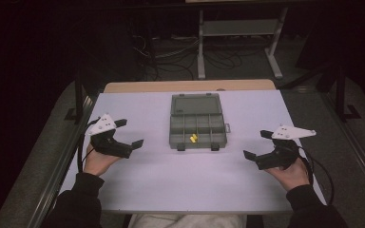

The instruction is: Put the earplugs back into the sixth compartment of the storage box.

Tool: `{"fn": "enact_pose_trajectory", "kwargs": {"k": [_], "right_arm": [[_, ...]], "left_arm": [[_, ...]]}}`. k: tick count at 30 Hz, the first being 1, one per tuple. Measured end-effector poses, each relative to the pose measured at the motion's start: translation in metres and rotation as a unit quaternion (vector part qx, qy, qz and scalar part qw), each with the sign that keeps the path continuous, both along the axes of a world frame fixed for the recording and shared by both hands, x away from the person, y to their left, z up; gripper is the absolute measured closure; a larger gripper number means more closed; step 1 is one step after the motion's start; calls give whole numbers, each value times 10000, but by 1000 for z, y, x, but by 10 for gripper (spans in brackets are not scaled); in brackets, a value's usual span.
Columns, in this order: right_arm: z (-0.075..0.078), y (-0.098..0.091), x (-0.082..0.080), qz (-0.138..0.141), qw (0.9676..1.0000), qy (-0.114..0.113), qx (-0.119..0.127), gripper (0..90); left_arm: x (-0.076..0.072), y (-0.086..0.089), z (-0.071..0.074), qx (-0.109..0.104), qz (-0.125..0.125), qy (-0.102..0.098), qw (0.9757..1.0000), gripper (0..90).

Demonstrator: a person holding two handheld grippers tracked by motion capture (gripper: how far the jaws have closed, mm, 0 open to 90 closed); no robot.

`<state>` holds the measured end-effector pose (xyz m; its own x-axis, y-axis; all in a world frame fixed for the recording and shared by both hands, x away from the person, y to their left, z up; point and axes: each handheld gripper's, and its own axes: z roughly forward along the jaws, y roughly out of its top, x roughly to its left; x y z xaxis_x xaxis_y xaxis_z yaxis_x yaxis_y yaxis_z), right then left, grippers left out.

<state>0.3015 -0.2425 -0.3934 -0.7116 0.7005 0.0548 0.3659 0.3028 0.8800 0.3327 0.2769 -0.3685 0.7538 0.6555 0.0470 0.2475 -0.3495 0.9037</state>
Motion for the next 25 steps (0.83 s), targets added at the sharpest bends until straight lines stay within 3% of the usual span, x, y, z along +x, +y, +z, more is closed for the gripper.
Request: {"fn": "enact_pose_trajectory", "kwargs": {"k": [10, 16, 25], "right_arm": [[-2, -2, -3, -55, 10000, -30, 48, 0], [-3, -4, -9, -109, 9998, -91, 112, 0], [-4, -9, -11, -227, 9995, -96, 209, 0]], "left_arm": [[-15, 21, -4, -432, 329, -122, 9985, 0], [-25, 35, -8, -504, 497, -209, 9973, 0], [-32, 41, -14, -570, 442, -174, 9972, 0]]}}
